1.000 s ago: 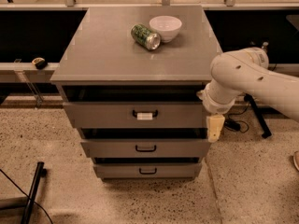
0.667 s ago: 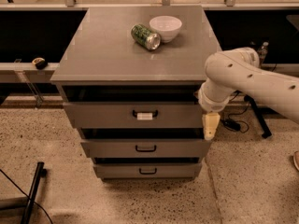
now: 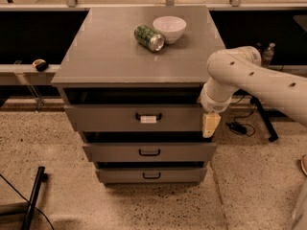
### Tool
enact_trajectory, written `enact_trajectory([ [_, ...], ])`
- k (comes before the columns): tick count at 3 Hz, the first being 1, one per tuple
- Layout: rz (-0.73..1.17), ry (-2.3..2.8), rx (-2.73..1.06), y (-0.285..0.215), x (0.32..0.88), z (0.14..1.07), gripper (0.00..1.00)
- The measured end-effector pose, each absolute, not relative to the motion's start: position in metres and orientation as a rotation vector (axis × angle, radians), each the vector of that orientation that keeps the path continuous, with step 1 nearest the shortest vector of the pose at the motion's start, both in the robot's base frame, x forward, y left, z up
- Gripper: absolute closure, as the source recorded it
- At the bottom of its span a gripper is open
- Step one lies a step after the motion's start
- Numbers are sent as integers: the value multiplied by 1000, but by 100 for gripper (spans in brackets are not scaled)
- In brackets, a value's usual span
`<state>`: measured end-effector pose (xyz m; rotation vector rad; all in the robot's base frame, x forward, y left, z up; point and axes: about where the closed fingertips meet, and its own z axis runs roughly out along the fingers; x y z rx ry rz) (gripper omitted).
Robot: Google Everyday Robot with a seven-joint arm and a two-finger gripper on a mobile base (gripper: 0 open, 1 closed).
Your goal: Open top drawer
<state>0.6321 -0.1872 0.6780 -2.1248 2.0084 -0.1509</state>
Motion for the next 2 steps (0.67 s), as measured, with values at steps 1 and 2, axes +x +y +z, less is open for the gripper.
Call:
enact_trajectory([
  [1,-148,2009,-2124,-186,631,678,26],
  [2,-111,1985,-2120,-176,621,685,24],
])
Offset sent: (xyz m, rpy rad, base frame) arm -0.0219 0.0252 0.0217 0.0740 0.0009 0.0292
